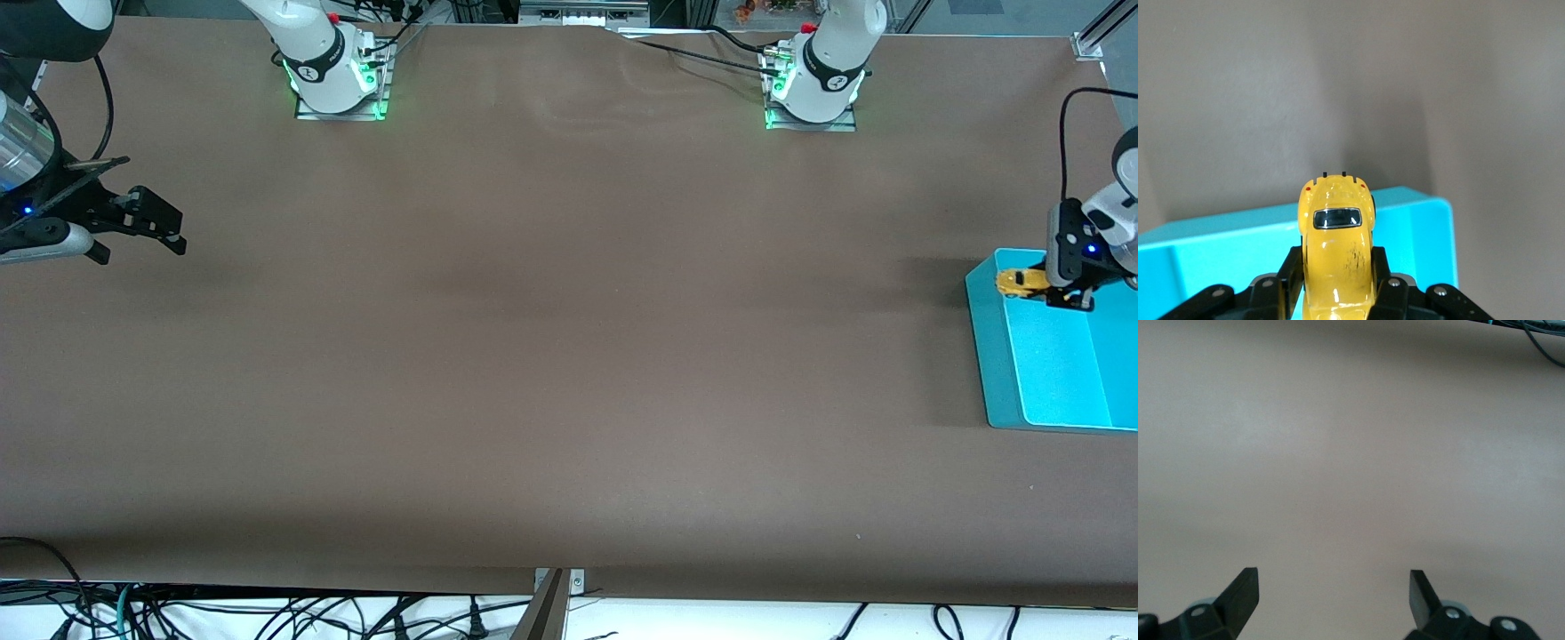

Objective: Wind and store yellow beetle car
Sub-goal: 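Lower the car into the cyan box and open the left gripper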

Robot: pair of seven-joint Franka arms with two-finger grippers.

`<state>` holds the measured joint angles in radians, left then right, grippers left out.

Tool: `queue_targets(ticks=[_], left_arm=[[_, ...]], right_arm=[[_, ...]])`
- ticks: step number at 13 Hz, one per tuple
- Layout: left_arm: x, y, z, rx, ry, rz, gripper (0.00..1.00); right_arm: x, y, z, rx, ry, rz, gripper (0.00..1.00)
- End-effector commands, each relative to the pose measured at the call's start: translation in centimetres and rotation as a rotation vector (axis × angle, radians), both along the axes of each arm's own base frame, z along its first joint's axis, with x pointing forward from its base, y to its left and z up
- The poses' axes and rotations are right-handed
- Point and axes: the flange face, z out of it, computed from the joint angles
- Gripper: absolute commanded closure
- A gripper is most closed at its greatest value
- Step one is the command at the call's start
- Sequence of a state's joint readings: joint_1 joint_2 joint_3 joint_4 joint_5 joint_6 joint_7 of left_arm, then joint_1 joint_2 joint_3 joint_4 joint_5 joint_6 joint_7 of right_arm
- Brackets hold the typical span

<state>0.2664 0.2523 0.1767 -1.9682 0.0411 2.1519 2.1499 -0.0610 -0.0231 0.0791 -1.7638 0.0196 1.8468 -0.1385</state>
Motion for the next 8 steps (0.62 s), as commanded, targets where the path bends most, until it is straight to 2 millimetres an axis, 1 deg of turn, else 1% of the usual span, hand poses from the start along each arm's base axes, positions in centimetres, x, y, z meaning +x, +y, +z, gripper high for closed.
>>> queue_targets(ticks=[1,2,4,5,6,7,8], left_arm=[[2.2,2.5,-0.2,0.022,0.001,-0.017,0.94],[2.7,3.5,-0.8,0.025,0.003,-0.026,0.94],[4.1,5.7,-2.7,0.029,0.011,-0.042,0.94],[4.2,6.6,-3.7,0.015,0.009,-0.035,0.94],[4.4,7.0,-4.6,-0.002,0.006,-0.041,0.94],[4.3,7.4,-5.4,-0.017,0.004,-0.031,0.94],[3.8,8.1,-6.7,-0.029,0.015,-0.011,0.94]], right_arm=[[-0.3,0.1,0.8,-0.014,-0.002,0.014,0.0],[-0.1,0.3,1.3,-0.017,-0.011,0.021,0.0],[-0.1,1.0,1.3,-0.02,-0.013,0.034,0.0],[-0.1,0.8,1.3,-0.021,-0.011,0.034,0.0],[-0.1,1.0,1.3,-0.021,-0.008,0.038,0.0],[-0.1,0.9,1.3,-0.021,-0.005,0.037,0.0],[-0.2,1.0,1.3,-0.021,-0.005,0.04,0.0]])
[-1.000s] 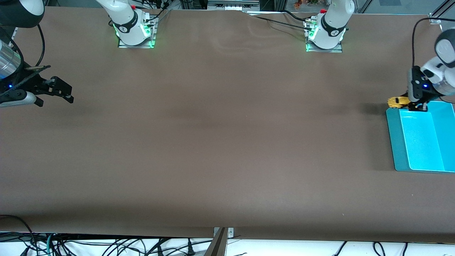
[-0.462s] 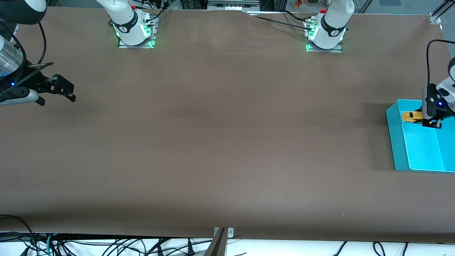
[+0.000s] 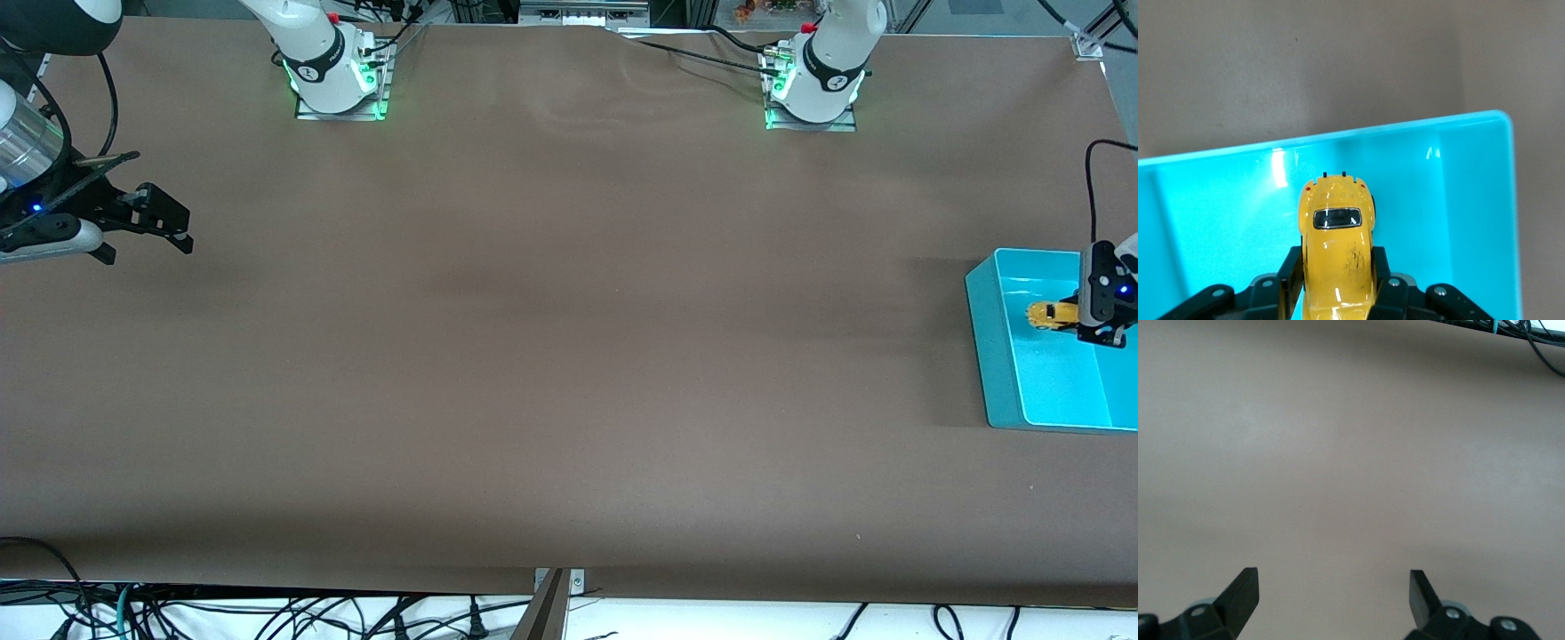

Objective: Wind and store yellow beetle car
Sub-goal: 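Lower the car into the cyan box and open the left gripper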

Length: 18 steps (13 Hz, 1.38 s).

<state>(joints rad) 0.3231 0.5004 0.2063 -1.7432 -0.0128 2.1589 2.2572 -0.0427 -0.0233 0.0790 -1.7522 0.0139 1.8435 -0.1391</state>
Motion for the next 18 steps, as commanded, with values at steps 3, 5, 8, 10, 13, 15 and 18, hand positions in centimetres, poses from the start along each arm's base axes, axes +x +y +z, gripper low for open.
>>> queue_targets(ticks=[3,5,8,10,13,15,18], left_arm=[[-0.2,3.1,-4.4,-0.031,-0.018,0.043,0.94],[-0.3,3.5,-5.6,-0.024,-0.025,0.05,0.93],[-0.2,3.7,-7.2,-0.011,-0.035,0.051,0.9],[-0.3,3.8,-8.2,-0.007,-0.035,0.057,0.89],[-0.5,3.7,-8.8,-0.005,-0.046,0.068,0.88],[-0.6,3.6,-9.5,-0.013,-0.043,0.073,0.87],[0.0,3.1,-8.1,-0.013,-0.059,0.053,0.36]], right_arm=[[-0.3,-0.1,0.3,-0.016,0.013,0.02,0.0],[-0.3,-0.1,0.2,-0.014,0.014,0.015,0.0],[-0.3,0.2,0.1,-0.016,0.016,0.023,0.0],[-0.1,0.2,-0.2,-0.016,0.022,0.026,0.0],[-0.1,0.2,-0.2,-0.016,0.022,0.026,0.0],[-0.1,0.2,-0.3,-0.014,0.023,0.021,0.0],[-0.1,0.2,-0.4,-0.013,0.025,0.023,0.0]])
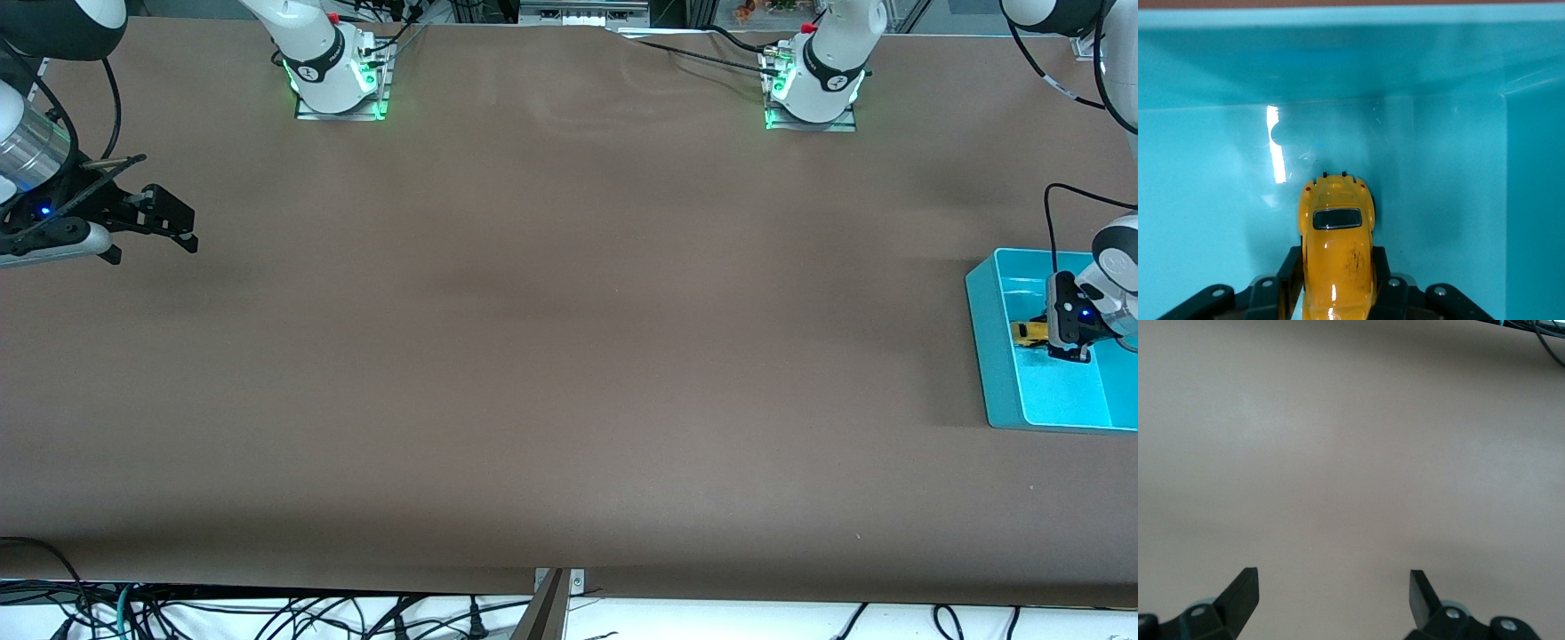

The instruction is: Wind and store yellow beetle car

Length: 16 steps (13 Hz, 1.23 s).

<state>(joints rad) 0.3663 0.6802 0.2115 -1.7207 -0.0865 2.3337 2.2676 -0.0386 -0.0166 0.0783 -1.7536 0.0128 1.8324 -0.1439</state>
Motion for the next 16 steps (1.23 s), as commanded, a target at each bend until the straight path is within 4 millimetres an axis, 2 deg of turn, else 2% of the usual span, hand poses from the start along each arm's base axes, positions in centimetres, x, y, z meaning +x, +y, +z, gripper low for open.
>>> queue_targets(ticks=[1,2,3,5,7,8,10,14,16], left_arm=[[0.8,-0.1,2.2,-0.008,-0.037,-0.021,0.3],[0.8,-0.2,2.9,-0.015,-0.034,-0.027,0.12],[0.8,-0.3,3.8,-0.021,-0.033,-0.03,0.0],[0.8,-0.8,5.9,-0.041,-0.028,-0.017,0.0],[1.1,-2.7,9.5,-0.072,-0.009,0.032,0.0],[0.9,-3.4,11.4,-0.085,0.013,0.123,0.0],[1.7,-7.2,15.7,-0.094,0.043,0.278,0.0],[5.9,-15.9,24.1,-0.087,0.08,0.497,0.0],[6.1,-21.5,28.8,-0.08,0.039,0.65,0.0]], right_arm=[[-0.1,0.0,0.2,-0.011,0.006,0.013,0.0],[0.0,0.0,0.0,-0.012,0.007,0.01,0.0],[0.1,0.1,-0.1,-0.011,0.008,0.01,0.0],[0.0,0.1,0.0,-0.012,0.006,0.012,0.0],[0.0,0.1,0.1,-0.012,0.004,0.013,0.0],[0.0,0.1,0.1,-0.012,0.004,0.015,0.0],[0.0,0.2,0.1,-0.012,0.004,0.016,0.0],[-0.1,0.5,0.1,-0.014,0.006,0.021,0.0],[0.0,0.5,0.2,-0.014,0.004,0.026,0.0]])
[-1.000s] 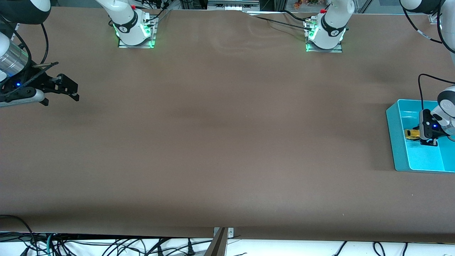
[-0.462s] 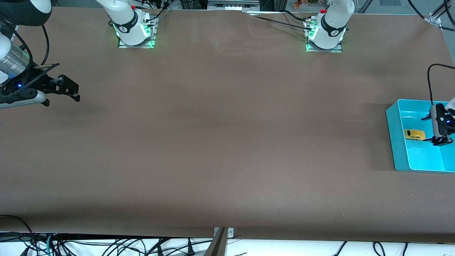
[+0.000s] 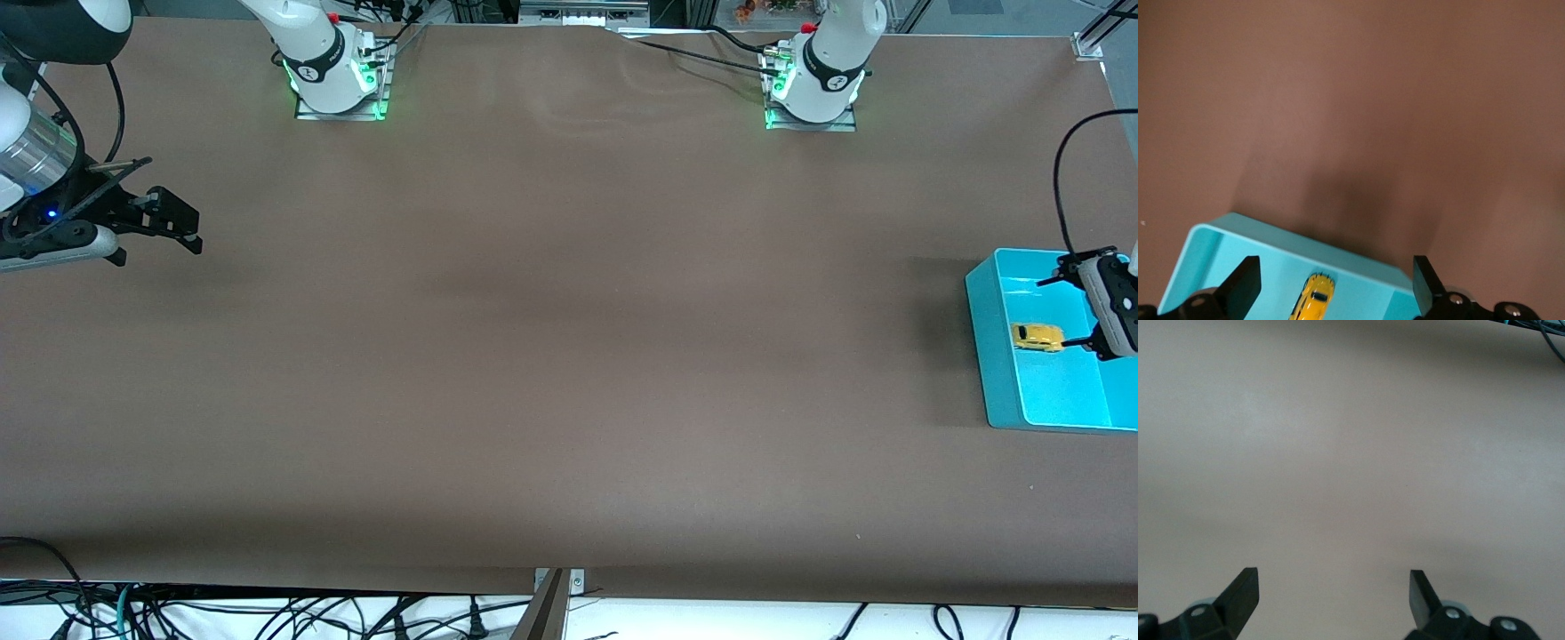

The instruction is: Wind and store yellow beetle car

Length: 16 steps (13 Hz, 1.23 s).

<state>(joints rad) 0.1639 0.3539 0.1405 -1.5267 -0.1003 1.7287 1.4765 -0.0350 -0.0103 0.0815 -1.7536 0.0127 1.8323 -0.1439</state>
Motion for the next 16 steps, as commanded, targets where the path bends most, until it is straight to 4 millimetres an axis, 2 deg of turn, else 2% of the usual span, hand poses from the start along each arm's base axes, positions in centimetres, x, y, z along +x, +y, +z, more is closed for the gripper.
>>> queue_targets(ticks=[1,2,3,4,6,8,10,11,13,14,16], left_arm=[[0.2,-7.1,5.8,0.009,-0.032,0.221,0.0],[0.0,-11.0,8.1,0.027,-0.046,0.322,0.0],[-0.3,-13.4,9.0,0.036,-0.025,0.452,0.0],[-0.7,-14.8,10.2,0.04,-0.02,0.615,0.0],[-1.1,-15.8,11.3,0.057,-0.004,0.902,0.0],[-1.8,-15.9,12.7,0.057,-0.004,1.064,0.0],[-2.6,-17.3,13.4,0.067,-0.012,1.059,0.0],[-2.8,-18.5,13.1,0.075,0.001,1.038,0.0],[-3.3,-19.3,13.2,0.123,-0.01,1.008,0.0],[-3.9,-20.4,13.4,0.137,-0.018,0.997,0.0],[-5.4,-21.0,12.8,0.156,0.011,1.108,0.0]], right_arm=[[-0.2,0.0,0.6,-0.014,-0.004,0.017,0.0],[-0.2,0.0,0.6,-0.014,-0.004,0.017,0.0],[-0.2,0.0,0.6,-0.014,-0.004,0.017,0.0],[-0.2,0.0,0.6,-0.014,-0.004,0.017,0.0],[-0.2,0.0,0.6,-0.014,-0.004,0.017,0.0],[-0.2,0.0,0.5,-0.014,-0.002,0.016,0.0],[-0.1,0.0,0.4,-0.014,-0.002,0.016,0.0],[-0.1,0.0,0.3,-0.014,-0.001,0.017,0.0],[-0.1,0.0,0.4,-0.014,-0.002,0.016,0.0],[0.0,0.0,0.4,-0.014,-0.004,0.016,0.0],[-0.1,0.0,0.5,-0.014,-0.002,0.016,0.0]])
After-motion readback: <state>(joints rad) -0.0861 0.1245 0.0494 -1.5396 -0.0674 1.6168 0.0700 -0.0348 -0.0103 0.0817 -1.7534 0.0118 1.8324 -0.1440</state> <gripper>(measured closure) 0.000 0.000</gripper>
